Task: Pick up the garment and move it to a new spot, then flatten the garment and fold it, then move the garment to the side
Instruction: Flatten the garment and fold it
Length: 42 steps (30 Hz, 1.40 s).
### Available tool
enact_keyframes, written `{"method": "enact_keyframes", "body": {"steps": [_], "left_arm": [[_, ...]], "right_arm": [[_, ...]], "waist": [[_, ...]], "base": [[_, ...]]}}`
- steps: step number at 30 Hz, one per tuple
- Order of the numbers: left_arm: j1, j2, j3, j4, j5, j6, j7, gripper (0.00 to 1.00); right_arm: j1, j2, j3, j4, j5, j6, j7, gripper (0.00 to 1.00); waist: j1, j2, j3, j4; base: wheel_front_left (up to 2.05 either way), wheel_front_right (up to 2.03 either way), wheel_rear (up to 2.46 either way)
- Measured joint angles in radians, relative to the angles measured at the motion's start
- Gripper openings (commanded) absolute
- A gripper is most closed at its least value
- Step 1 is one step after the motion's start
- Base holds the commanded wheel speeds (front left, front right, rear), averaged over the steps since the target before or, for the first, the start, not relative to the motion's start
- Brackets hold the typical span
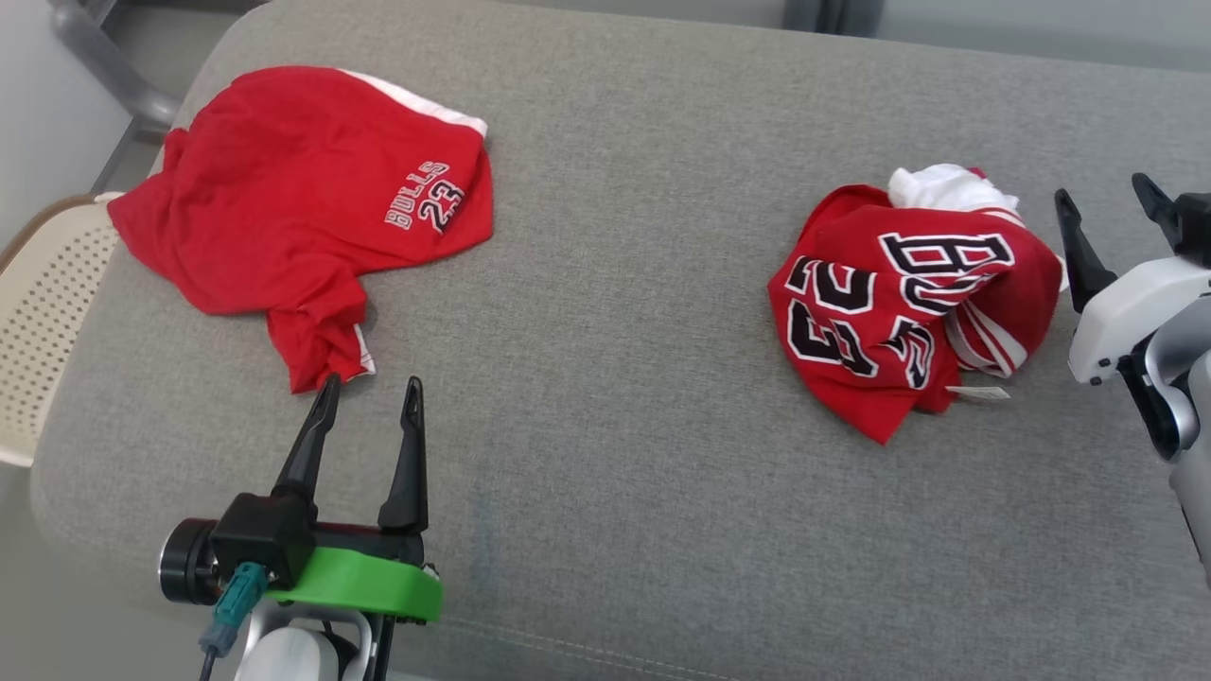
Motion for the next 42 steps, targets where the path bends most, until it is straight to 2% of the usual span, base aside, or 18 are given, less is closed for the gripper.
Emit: {"method": "enact_keyframes", "body": {"steps": [9,15,16,17,25,30,35,42], "left_arm": [[-0.014,-0.001,-0.027,-0.004,-0.021,0.023,0.0,1.0],[-0.016,-0.001,-0.027,-0.004,-0.026,0.028,0.0,1.0],[-0.016,-0.001,-0.027,-0.004,-0.026,0.03,0.0,1.0],[-0.017,-0.001,-0.027,-0.003,-0.026,0.03,0.0,1.0],[-0.018,-0.002,-0.019,0.01,-0.021,0.03,0.0,1.0],[-0.007,-0.002,0.007,0.024,-0.01,0.022,0.0,1.0],[0.017,-0.002,0.024,0.028,0.001,0.012,0.0,1.0],[0.052,-0.001,0.043,0.031,0.013,0.002,0.0,1.0]], "right_arm": [[-0.042,-0.01,0.033,0.233,0.034,0.0,-0.003,1.0],[-0.066,0.004,0.046,0.318,0.06,0.0,-0.015,1.0],[-0.068,0.011,0.05,0.33,0.067,0.0,-0.014,0.26],[-0.071,0.017,0.055,0.339,0.079,0.0,-0.012,0.0],[-0.08,0.038,0.107,0.35,0.129,0.0,-0.074,0.0],[-0.095,0.058,0.151,0.296,0.14,0.0,-0.125,0.0],[-0.093,0.077,0.202,0.199,0.148,0.0,-0.142,0.0],[-0.018,0.104,0.263,-0.035,0.147,0.0,-0.146,0.0]], "waist": [[0.0,0.0,0.059,0.069],[0.0,0.0,0.068,0.072],[0.0,0.0,0.067,0.069],[0.0,0.0,0.065,0.065],[0.0,0.0,0.03,0.048],[0.0,0.0,-0.013,0.034],[0.0,0.0,-0.061,0.018],[0.0,0.0,-0.128,-0.014]], "base": [[0.0,0.0,0.0],[0.0,0.0,0.0],[0.0,0.0,0.0],[0.0,0.0,0.0],[0.0,0.0,0.0],[0.0,0.0,0.0],[0.0,0.0,0.0],[0.0,0.0,0.0]]}}
